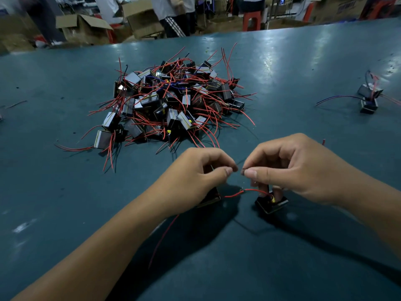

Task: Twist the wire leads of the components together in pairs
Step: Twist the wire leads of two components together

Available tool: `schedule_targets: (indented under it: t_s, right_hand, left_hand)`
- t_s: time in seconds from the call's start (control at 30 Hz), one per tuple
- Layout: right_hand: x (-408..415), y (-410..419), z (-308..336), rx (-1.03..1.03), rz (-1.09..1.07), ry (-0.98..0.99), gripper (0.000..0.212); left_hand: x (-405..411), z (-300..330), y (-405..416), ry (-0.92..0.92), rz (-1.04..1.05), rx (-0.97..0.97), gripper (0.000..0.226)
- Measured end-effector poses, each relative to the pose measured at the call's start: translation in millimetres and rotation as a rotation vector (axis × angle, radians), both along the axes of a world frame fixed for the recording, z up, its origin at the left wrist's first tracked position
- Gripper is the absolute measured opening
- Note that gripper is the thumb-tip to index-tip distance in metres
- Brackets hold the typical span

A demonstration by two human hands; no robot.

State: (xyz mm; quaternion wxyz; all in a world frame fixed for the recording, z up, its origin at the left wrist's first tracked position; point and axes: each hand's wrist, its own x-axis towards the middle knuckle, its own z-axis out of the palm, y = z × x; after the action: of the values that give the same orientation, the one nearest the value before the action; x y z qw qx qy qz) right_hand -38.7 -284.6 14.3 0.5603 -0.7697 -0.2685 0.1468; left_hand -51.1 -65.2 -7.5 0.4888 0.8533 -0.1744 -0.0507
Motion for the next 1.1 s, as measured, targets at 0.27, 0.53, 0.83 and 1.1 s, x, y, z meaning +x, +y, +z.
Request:
schedule_targets:
  t_s: [0.27, 0.53, 0.83, 1.1]
  right_hand:
    - [-1, 7, -7, 0.103, -0.212, 0.179, 0.003]
    - [-7, 17, -9, 0.191, -0.311, 0.176, 0.004]
    - [-10, 24, -12, 0.208, -0.334, 0.13, 0.005]
    - [-12, 26, -14, 0.2, -0.356, 0.088, 0.009]
  left_hand:
    - [-2, 0, 3, 0.04, 0.005, -0.097, 0.015]
    - [-3, 0, 2, 0.054, -0.009, -0.157, 0.009]
    - [-3, -3, -1, 0.027, 0.021, -0.148, 0.013]
    - [-3, -2, -1, 0.001, 0.033, -0.149, 0.016]
